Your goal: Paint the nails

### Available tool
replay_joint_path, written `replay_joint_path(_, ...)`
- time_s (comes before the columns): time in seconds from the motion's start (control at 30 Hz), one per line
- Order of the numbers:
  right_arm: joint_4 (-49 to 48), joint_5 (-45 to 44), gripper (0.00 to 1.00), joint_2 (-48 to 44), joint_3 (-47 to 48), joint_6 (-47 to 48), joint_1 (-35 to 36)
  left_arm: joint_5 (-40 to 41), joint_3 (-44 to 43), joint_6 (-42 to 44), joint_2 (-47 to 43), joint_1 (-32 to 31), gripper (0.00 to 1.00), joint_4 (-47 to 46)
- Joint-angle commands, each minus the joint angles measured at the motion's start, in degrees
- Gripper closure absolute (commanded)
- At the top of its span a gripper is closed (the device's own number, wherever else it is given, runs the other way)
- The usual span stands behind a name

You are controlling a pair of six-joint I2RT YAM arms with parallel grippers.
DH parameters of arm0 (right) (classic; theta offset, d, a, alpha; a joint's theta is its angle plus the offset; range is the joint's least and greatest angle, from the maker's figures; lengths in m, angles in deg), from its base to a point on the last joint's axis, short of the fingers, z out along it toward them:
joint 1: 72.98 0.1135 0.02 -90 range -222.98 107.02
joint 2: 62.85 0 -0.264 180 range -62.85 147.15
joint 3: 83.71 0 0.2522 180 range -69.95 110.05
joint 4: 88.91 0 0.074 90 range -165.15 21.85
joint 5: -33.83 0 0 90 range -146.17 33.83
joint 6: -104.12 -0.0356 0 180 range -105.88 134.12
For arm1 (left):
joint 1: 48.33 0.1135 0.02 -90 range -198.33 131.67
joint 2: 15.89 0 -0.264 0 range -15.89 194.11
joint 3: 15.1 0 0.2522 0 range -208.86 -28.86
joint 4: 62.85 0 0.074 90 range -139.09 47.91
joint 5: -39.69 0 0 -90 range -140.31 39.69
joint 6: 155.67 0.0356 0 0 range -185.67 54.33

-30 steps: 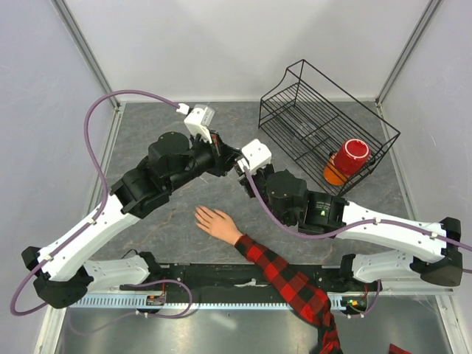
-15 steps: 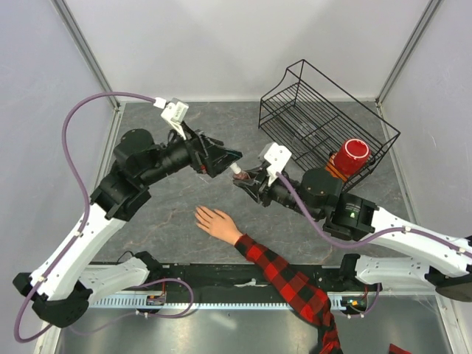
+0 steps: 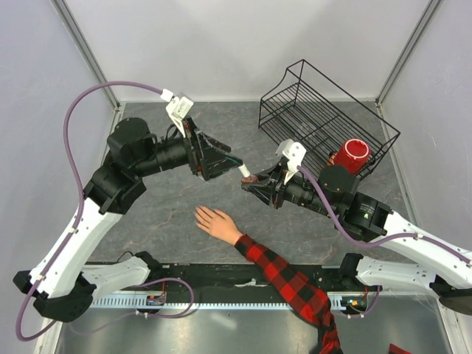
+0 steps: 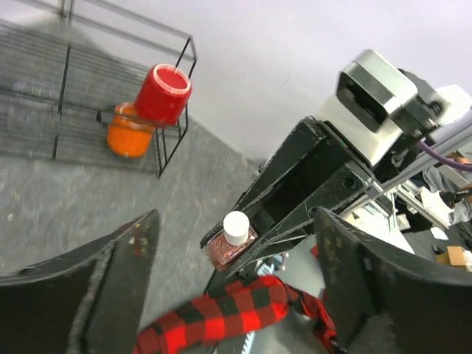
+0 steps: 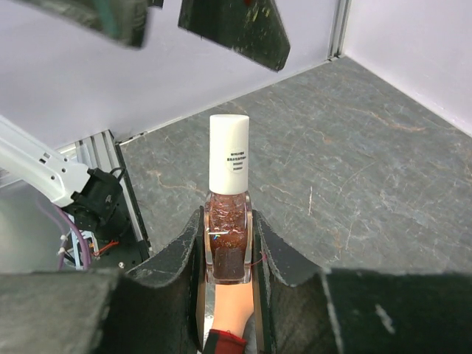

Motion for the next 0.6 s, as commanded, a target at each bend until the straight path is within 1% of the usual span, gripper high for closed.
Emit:
replay_joint_path(0.0,-1.4,0.4,1.0,-0.4,-0.3,-0.1,-0.3,1.8,-9.1,3.2,4.6,0.4,0.24,12.9)
replay_joint_path(0.1,-1.2,-0.1,1.0,0.2,-0.1,0.8,-0.3,1.8,-12.3,4.9,6.6,0.4,0.26,17.5)
replay_joint_path(0.17,-1.1,-0.1,1.0,0.6,-0.1,1.2,-0.3,-0.2,-13.4,6.3,7.1,0.4,0.27,18.6)
replay_joint_path(0.2,-1.1,0.1,1.0,0.6,0.0,1.4,-0.3,-1.0,-13.9,6.8,7.7,0.4,0.31,19.8)
replay_joint_path(0.33,-1.0,0.2,1.0,1.2,0.1,1.9,-0.3,-3.2,-15.7,9.7,9.0,0.4,0.37,22.7)
replay_joint_path(0.47,-0.9,0.4,1.0,1.3,0.5,1.9,-0.2,-5.0,-15.9,10.9,10.0,0.4,0.44,23.6)
replay_joint_path(0.57,-1.0,0.5,1.0,1.7,0.6,2.0,-0.2,-7.7,-16.0,11.3,10.9,0.4,0.44,23.6)
